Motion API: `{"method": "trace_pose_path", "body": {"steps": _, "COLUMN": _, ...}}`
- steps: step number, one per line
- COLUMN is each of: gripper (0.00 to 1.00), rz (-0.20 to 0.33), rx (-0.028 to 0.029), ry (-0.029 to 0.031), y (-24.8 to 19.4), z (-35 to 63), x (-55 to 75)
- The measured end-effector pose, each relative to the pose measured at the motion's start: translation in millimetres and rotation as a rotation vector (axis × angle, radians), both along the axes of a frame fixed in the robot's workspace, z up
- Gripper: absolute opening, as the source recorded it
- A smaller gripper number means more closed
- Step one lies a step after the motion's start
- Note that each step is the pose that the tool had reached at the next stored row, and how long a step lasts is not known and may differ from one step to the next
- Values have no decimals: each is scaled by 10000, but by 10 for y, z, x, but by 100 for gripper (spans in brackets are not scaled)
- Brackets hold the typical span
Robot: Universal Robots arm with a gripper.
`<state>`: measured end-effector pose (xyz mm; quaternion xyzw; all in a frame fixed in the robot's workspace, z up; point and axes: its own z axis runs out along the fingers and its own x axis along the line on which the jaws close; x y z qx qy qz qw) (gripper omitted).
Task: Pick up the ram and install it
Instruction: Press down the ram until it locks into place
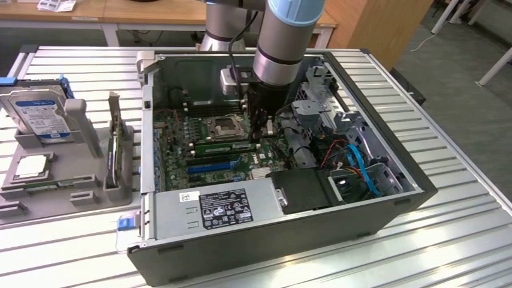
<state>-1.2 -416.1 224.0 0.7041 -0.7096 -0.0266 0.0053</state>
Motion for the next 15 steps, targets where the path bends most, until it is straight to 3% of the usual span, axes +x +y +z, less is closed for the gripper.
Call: {"method": "trace_pose_path", "body": {"steps": 15, "gripper": 10, "rz": 0, "rx": 2, "ry": 0, "y": 0, "z": -11, "x": 0}}
